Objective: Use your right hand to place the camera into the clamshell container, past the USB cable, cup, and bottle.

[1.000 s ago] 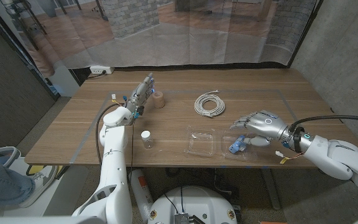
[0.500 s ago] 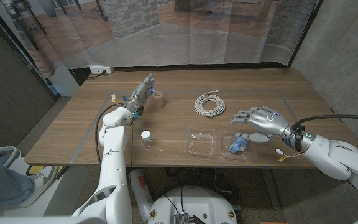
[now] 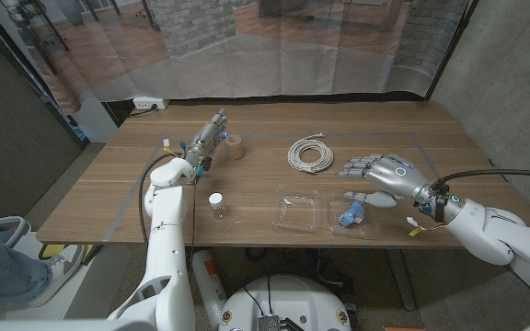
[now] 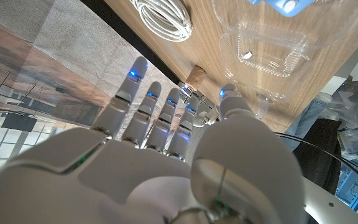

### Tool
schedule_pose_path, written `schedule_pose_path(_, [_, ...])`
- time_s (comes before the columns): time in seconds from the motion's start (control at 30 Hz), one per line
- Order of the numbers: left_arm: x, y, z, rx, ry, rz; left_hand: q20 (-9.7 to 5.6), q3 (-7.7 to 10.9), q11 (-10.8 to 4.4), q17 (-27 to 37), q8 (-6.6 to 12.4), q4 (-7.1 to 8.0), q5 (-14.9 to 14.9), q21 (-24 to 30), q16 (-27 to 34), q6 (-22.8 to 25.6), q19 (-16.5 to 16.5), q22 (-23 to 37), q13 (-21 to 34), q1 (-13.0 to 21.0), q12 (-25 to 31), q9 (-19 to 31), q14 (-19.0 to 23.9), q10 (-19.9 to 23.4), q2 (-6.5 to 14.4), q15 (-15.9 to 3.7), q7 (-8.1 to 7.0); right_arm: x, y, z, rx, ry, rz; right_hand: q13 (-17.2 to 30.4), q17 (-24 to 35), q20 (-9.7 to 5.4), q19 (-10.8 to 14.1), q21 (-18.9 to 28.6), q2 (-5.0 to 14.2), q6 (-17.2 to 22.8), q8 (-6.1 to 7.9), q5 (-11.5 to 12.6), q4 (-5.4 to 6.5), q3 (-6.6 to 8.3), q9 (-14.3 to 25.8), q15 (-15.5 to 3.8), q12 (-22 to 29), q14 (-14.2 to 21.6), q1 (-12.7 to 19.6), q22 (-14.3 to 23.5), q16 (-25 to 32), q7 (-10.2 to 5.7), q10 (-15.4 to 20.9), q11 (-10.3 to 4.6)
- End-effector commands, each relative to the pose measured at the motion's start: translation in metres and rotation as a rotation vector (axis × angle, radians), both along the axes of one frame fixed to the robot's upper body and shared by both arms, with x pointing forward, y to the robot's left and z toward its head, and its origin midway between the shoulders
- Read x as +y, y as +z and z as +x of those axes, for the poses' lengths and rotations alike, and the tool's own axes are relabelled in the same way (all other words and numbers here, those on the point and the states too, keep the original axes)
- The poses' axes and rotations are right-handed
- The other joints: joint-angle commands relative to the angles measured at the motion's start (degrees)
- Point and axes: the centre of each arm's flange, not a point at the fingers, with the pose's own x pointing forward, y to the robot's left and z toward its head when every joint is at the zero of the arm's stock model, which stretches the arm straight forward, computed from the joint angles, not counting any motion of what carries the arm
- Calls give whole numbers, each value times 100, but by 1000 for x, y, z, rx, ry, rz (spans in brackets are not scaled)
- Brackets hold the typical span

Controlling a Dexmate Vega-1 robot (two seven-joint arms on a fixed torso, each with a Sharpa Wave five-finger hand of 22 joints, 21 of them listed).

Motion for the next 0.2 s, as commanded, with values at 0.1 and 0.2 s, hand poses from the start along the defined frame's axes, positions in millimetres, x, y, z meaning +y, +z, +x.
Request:
schedule_pose_path(0.1, [2,6,-8,-5,12,17,23,-36,4,29,25,6,-8,45,16,43,-25,14,28,72,16,33,-26,-10,17,18,14,4,1,4,-17,13,17,14,-13,-49,20,5,6,-14,13,24,28,22,14,-28,11,42,-31,7,46,21,-6,-29])
schedule_pose_path(0.2, [3,5,-11,-6,13,19,23,-38,19,29,24,6,-9,45,16,42,-25,14,28,74,16,33,-26,-10,19,17,15,6,0,4,-17,16,18,14,-17,-48,17,3,11,-7,17,25,29,24,14,-27,15,49,-32,5,51,21,6,-29])
